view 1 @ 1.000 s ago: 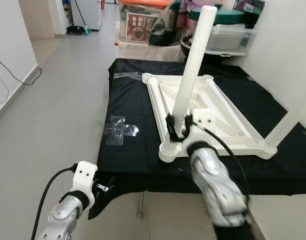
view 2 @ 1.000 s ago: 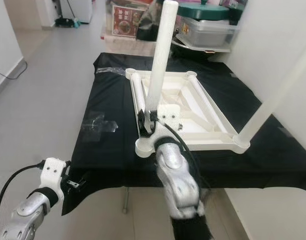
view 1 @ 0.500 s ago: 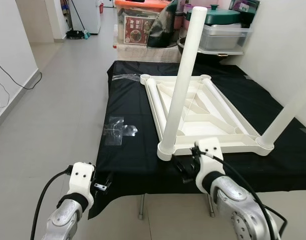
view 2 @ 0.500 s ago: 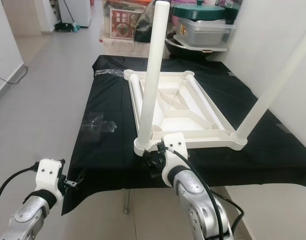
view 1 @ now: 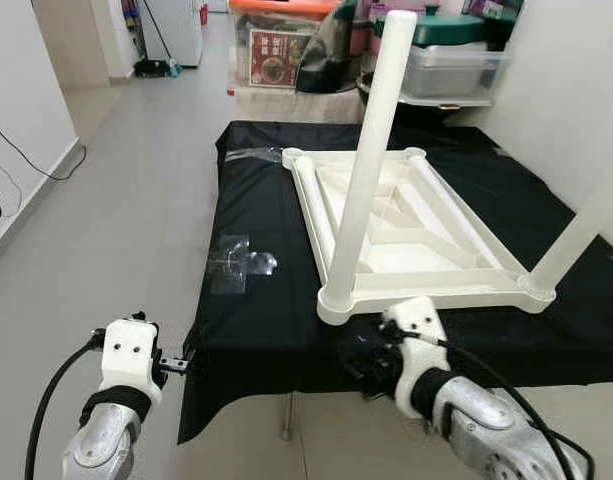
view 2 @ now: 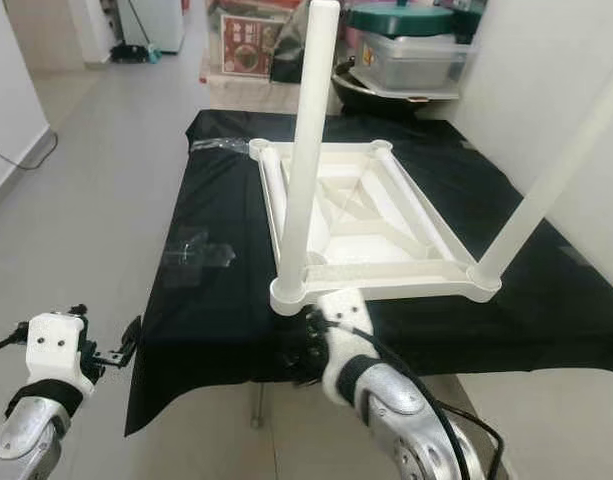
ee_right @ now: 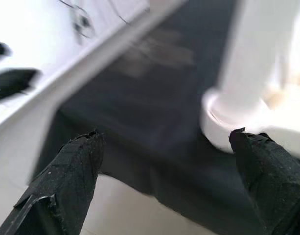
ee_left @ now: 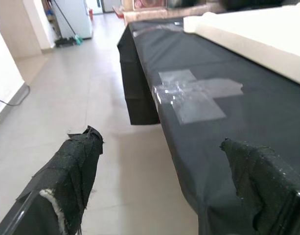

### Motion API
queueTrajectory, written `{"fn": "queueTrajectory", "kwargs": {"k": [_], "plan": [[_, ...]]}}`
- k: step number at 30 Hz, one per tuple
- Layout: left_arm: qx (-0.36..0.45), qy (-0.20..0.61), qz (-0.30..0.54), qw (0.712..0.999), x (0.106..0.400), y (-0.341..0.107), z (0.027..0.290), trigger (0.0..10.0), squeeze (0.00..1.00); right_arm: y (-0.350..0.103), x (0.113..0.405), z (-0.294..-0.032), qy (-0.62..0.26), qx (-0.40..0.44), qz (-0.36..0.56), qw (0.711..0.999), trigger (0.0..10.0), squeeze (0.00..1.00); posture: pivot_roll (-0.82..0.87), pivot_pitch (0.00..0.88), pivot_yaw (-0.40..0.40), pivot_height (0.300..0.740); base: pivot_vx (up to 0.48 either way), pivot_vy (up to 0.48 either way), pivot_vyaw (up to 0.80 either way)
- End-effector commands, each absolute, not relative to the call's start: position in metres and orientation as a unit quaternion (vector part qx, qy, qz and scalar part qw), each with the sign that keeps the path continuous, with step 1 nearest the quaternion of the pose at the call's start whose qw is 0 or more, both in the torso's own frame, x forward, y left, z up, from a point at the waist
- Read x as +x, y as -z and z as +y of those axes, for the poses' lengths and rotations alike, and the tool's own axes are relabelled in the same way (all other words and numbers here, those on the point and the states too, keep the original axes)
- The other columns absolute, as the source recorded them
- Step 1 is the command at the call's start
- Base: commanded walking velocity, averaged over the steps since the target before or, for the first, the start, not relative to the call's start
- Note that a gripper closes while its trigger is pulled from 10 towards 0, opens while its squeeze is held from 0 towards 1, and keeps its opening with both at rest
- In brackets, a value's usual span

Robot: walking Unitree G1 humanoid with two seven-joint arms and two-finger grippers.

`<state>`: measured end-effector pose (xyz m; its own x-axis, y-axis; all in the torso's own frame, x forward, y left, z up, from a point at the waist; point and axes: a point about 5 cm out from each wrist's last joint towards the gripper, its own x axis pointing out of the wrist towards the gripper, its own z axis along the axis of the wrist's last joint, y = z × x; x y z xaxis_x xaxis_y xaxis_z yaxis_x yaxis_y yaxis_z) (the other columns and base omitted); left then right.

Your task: Building children table

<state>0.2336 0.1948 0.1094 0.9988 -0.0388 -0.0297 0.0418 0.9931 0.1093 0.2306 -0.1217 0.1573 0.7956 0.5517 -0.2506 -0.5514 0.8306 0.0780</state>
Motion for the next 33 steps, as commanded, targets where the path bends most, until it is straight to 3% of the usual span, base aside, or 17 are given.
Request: {"fn": "queueTrajectory", "kwargs": {"k": [1,10,20,22,26,28,30,31,33], "plan": [[0.056,0.020,0.017,0.998,0.233,-0.110,0.190,10.0,0.00,-0.164,0.229,-0.117,-0.314,0.004,0.111,0.943,10.0,0.00,0.01,0.000,-0.071,0.740,0.000,0.000,0.00],[0.045,0.007,0.028,0.999,0.233,-0.109,0.189,10.0,0.00,-0.170,0.242,-0.099,-0.324,-0.001,0.056,0.944,10.0,0.00,0.02,0.000,-0.065,0.740,0.000,0.000,0.00],[0.049,0.018,0.032,0.998,0.243,-0.107,0.181,10.0,0.00,-0.175,0.286,-0.046,-0.345,0.028,0.025,0.938,10.0,0.00,0.04,0.000,-0.053,0.740,0.000,0.000,0.00],[0.048,0.020,0.031,0.998,0.244,-0.106,0.179,10.0,0.00,-0.180,0.309,-0.030,-0.303,0.030,0.026,0.952,10.0,0.00,0.06,0.000,-0.069,0.740,0.000,0.000,0.00],[0.048,0.020,0.031,0.998,0.244,-0.107,0.179,10.0,0.00,-0.181,0.316,-0.028,-0.277,0.032,0.029,0.960,10.0,0.00,0.07,0.000,-0.072,0.740,0.000,0.000,0.00],[0.050,0.020,0.029,0.998,0.244,-0.107,0.179,10.0,0.00,-0.177,0.333,-0.039,-0.176,0.043,0.048,0.982,10.0,0.00,0.07,0.000,-0.077,0.740,0.000,0.000,0.00],[0.050,0.020,0.029,0.998,0.244,-0.107,0.179,10.0,0.00,-0.177,0.333,-0.039,-0.176,0.043,0.048,0.982,10.0,0.00,0.07,0.000,-0.077,0.740,0.000,0.000,0.00],[0.051,0.020,0.029,0.998,0.245,-0.106,0.179,10.0,0.00,-0.174,0.338,-0.045,-0.137,0.051,0.054,0.988,10.0,0.00,0.07,0.000,-0.077,0.740,0.000,0.000,0.00],[0.051,0.020,0.029,0.998,0.245,-0.106,0.179,10.0,0.00,-0.164,0.349,-0.099,0.027,0.063,0.059,0.996,10.0,0.00,0.07,0.000,-0.075,0.740,0.000,0.000,0.00]]}}
